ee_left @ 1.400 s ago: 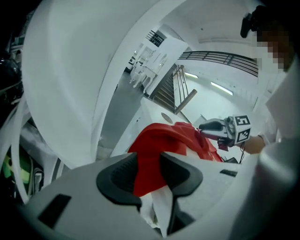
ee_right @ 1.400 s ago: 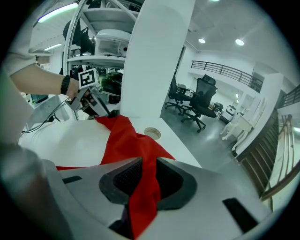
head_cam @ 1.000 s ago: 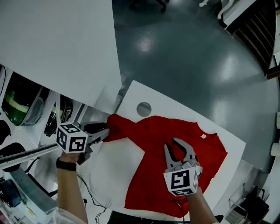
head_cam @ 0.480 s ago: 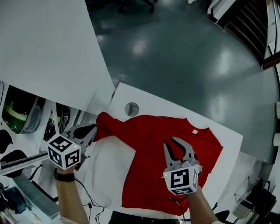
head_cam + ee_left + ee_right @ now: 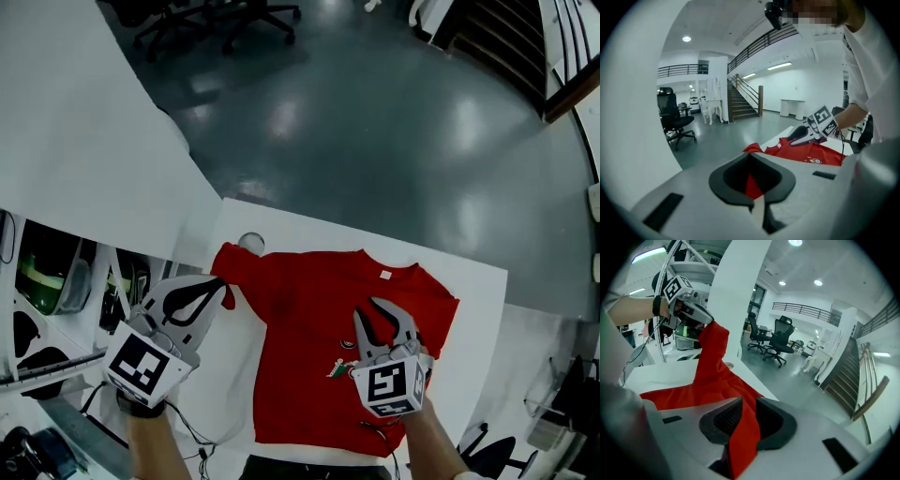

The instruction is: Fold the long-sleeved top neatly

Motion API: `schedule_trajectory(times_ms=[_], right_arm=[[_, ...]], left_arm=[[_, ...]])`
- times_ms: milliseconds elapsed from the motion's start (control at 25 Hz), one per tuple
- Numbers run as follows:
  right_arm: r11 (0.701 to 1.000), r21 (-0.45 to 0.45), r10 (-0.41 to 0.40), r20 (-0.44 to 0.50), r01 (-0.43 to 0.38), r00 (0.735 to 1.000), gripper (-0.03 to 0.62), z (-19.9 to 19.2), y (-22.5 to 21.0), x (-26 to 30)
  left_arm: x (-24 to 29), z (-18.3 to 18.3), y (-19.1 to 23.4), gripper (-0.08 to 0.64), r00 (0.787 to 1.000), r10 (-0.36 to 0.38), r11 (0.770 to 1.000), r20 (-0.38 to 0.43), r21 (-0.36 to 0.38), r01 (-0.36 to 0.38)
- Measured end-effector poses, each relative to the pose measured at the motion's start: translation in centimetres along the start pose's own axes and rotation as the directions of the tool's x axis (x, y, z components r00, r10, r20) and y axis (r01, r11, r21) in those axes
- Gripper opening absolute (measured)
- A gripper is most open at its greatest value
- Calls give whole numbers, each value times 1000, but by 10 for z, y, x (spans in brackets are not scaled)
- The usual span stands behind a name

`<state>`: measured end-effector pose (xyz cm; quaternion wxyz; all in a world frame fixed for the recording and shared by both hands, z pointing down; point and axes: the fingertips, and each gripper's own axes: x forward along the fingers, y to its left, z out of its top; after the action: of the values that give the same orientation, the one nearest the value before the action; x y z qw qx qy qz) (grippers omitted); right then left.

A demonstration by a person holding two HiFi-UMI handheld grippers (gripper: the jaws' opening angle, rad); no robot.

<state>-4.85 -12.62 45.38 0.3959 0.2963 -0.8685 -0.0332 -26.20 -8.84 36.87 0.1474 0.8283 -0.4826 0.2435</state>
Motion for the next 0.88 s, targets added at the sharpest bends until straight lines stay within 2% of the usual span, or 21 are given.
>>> schedule_trajectory(times_ms=[200, 280, 360, 440, 560, 640, 760, 840, 880], right_arm=[[998, 45, -43, -14, 44, 999, 100, -23, -18, -24], [996, 66, -62, -21, 64, 998, 101, -35, -25, -34], [993, 87, -79, -30, 82, 996, 100, -48, -32, -45], [990, 105, -95, -41, 99, 995, 100, -62, -38, -54], [984, 130, -114, -57, 120, 992, 101, -81, -46, -67], [981, 144, -120, -68, 129, 990, 100, -92, -47, -73], [979, 157, -116, -85, 128, 990, 100, -108, -47, -78], [980, 158, -106, -90, 119, 990, 101, -117, -49, -77], [981, 159, -101, -91, 115, 991, 101, -121, -50, -77]], left_arm=[[23, 30, -44, 12, 998, -67, 990, -1, 123, 66], [35, 39, -64, 12, 995, -103, 977, 1, 190, 101], [48, 47, -89, 12, 988, -151, 951, 2, 274, 145], [63, 47, -117, 12, 977, -209, 904, -35, 375, 207], [95, 27, -160, 14, 953, -264, 822, -150, 482, 303], [118, 4, -183, 14, 936, -267, 774, -231, 527, 351], [148, -33, -210, 14, 908, -233, 698, -347, 590, 405], [163, -52, -219, 15, 899, -196, 668, -392, 618, 415], [168, -58, -222, 16, 899, -183, 665, -399, 623, 412]])
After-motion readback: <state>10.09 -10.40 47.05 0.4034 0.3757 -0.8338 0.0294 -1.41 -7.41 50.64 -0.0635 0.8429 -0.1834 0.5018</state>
